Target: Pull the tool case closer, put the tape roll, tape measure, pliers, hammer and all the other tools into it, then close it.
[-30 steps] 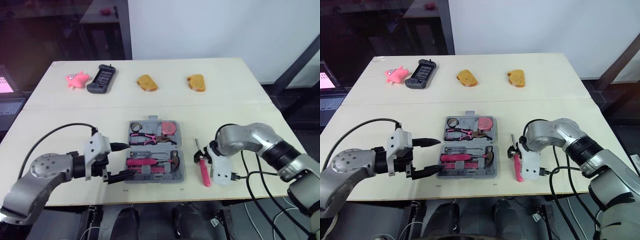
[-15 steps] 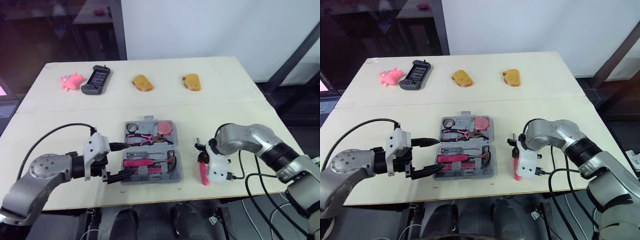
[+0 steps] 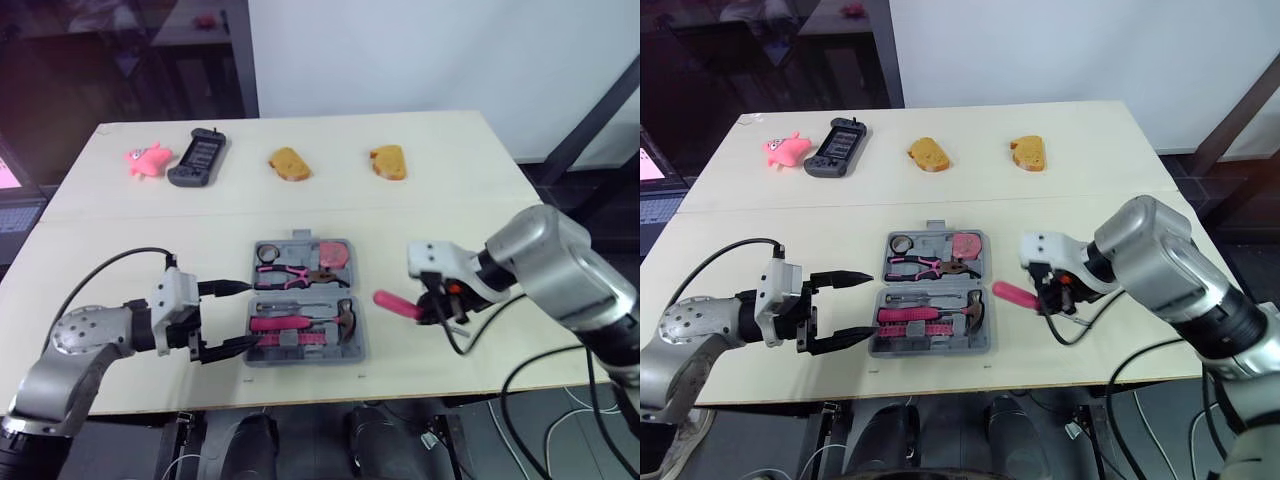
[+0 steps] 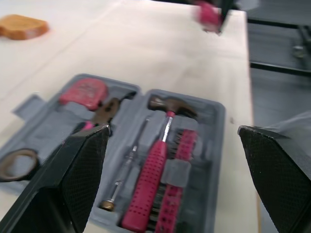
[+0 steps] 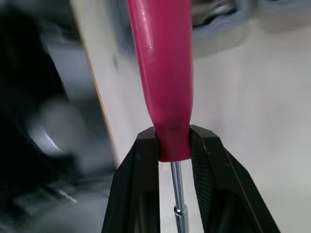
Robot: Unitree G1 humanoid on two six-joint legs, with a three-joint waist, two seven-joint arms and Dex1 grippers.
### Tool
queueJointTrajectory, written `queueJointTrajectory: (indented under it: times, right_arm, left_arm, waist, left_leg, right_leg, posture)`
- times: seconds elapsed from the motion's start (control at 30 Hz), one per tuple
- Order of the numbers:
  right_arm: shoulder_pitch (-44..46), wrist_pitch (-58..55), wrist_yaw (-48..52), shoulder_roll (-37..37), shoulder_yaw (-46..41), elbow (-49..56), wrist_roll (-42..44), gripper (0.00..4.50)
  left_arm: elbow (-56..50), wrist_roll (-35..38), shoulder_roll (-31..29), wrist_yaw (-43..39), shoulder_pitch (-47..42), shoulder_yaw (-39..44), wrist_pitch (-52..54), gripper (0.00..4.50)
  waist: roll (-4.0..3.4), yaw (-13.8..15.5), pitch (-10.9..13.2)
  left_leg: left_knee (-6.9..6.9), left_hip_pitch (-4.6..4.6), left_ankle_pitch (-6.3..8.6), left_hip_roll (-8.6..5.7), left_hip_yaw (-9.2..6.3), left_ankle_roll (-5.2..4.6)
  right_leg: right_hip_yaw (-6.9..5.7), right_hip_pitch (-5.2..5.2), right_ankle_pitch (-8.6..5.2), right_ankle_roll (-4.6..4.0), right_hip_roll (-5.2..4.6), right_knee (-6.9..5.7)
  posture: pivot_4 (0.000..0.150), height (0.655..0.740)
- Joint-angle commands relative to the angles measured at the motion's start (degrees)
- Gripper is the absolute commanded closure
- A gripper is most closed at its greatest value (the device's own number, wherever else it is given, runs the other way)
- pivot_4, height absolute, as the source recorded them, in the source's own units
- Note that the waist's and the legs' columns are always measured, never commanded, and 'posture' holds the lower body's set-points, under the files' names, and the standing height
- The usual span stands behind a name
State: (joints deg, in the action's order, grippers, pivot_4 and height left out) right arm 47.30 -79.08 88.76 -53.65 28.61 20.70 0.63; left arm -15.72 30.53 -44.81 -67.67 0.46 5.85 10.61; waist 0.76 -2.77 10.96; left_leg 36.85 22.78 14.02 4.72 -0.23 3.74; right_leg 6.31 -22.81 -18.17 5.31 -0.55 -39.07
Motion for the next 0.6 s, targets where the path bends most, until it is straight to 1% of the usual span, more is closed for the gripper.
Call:
queueJointTrajectory:
  times: [0.03, 0.17, 0.23, 0.3, 0.37, 0.43, 0.5, 0.6]
  right_arm:
    - [2.60, -13.38, -8.47, 5.74, -0.85, -9.65, 7.06, 4.11]
    - [3.74, -13.42, -22.08, 9.99, -3.88, -22.17, 13.56, 4.11]
    - [4.40, -13.42, -28.95, 10.44, -4.80, -25.50, 18.63, 4.11]
    - [3.53, -13.42, -37.39, 11.48, -7.08, -28.59, 21.56, 4.11]
    - [2.40, -13.42, -44.51, 11.79, -8.59, -29.78, 24.94, 4.11]
    - [1.34, -13.42, -51.47, 12.13, -10.21, -30.00, 30.22, 4.11]
    - [-0.67, -13.42, -60.07, 14.20, -13.49, -29.86, 34.52, 4.11]
    - [-4.36, -13.42, -72.15, 18.37, -19.09, -29.15, 37.35, 4.11]
  left_arm:
    - [2.38, -0.78, 0.38, -1.90, -1.54, -0.23, -2.48, 0.00]
    - [3.92, -2.31, 2.33, -1.31, -2.96, -0.78, -5.79, 0.00]
    - [4.20, -2.50, 3.23, -1.76, -3.27, -0.76, -7.55, 0.00]
    - [4.43, -2.65, 3.74, -2.60, -3.31, -0.82, -9.15, 0.00]
    - [4.54, -2.81, 3.72, -2.84, -3.25, -0.99, -9.53, 0.00]
    - [4.61, -2.86, 3.66, -2.91, -3.23, -1.01, -9.38, 0.00]
    - [4.50, -2.94, 3.56, -2.89, -3.15, -1.07, -9.24, 0.00]
    - [4.20, -3.30, 3.64, -2.38, -3.01, -1.19, -9.09, 0.00]
  waist:
    - [0.04, 0.18, -0.03]
    - [0.04, 0.50, 0.00]
    - [0.06, 0.49, 0.01]
    - [0.07, 0.27, 0.00]
    - [0.07, 0.16, 0.00]
    - [0.07, 0.03, 0.00]
    - [0.07, -0.15, 0.00]
    - [0.14, -0.49, -0.04]
  left_leg:
    - [0.02, 0.19, 0.00, 0.00, -0.02, 0.00]
    - [0.26, 0.84, 0.00, -0.12, -0.03, 0.00]
    - [0.29, 0.94, 0.00, -0.20, -0.01, 0.00]
    - [0.28, 1.00, 0.00, -0.19, -0.02, 0.00]
    - [0.23, 0.99, 0.00, -0.15, -0.10, -0.01]
    - [0.20, 0.97, 0.00, -0.10, -0.13, -0.01]
    - [0.18, 0.96, 0.00, -0.08, -0.14, -0.02]
    - [0.19, 0.96, 0.01, -0.08, -0.16, -0.02]
  right_leg:
    - [-0.03, -0.16, 0.01, 0.01, 0.00, 0.00]
    - [-0.05, -0.60, 0.11, 0.17, -0.11, 0.00]
    - [-0.01, -0.63, 0.12, 0.20, -0.18, 0.03]
    - [-0.01, -0.69, 0.16, 0.28, -0.17, 0.03]
    - [-0.05, -0.71, 0.18, 0.32, -0.09, 0.02]
    - [-0.06, -0.73, 0.19, 0.34, -0.01, -0.01]
    - [-0.06, -0.73, 0.19, 0.34, 0.00, -0.02]
    - [-0.07, -0.70, 0.19, 0.36, 0.00, -0.02]
  posture:
    - [0.150, 0.7400]
    - [0.150, 0.7400]
    - [0.150, 0.7400]
    - [0.150, 0.7400]
    - [0.150, 0.7400]
    - [0.150, 0.7400]
    - [0.150, 0.7400]
    - [0.150, 0.7400]
